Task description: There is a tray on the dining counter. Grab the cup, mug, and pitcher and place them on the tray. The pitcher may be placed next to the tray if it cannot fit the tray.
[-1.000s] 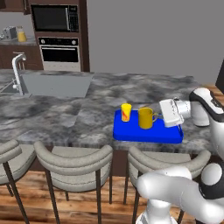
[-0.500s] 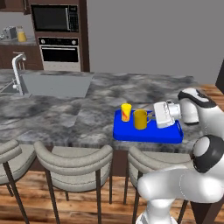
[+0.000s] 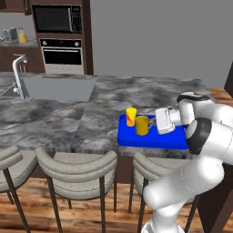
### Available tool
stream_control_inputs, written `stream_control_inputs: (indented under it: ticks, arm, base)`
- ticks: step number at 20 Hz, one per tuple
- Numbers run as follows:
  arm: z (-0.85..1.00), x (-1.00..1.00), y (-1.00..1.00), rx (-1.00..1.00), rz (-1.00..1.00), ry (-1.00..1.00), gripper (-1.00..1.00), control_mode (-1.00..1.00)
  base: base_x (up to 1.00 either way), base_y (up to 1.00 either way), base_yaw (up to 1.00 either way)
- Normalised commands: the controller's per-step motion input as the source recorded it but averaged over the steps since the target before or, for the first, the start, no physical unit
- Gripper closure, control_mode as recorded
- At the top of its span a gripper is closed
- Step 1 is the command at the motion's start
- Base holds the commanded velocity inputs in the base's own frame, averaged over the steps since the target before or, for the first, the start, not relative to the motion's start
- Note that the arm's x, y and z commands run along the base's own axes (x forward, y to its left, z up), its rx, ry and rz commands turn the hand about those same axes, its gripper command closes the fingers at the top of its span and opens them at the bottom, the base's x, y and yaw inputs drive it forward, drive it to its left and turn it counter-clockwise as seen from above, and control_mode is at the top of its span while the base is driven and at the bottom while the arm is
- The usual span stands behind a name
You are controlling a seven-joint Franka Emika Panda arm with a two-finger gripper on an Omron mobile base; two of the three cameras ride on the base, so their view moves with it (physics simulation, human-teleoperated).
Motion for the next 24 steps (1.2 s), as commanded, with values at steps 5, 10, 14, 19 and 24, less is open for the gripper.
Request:
stream_control_inputs:
  ticks: [5, 10, 14, 19, 24]
  arm:
    - [-0.28, 0.37, 0.01, 0.0, 0.0, 0.01, 1.0, -1.0]
    - [-0.25, 0.37, 0.06, 0.0, 0.0, 0.01, 1.0, -1.0]
    - [-0.31, 0.17, 0.08, 0.0, 0.0, 0.0, 1.0, -1.0]
    - [-0.3, 0.21, 0.08, 0.0, 0.0, 0.0, 1.0, -1.0]
    - [-0.15, 0.37, 0.02, 0.0, 0.0, 0.0, 1.0, -1.0]
  base:
    - [0.0, 0.0, 0.0]
    - [0.0, 0.0, 0.0]
    - [0.0, 0.0, 0.0]
    - [0.0, 0.0, 0.0]
    - [0.0, 0.0, 0.0]
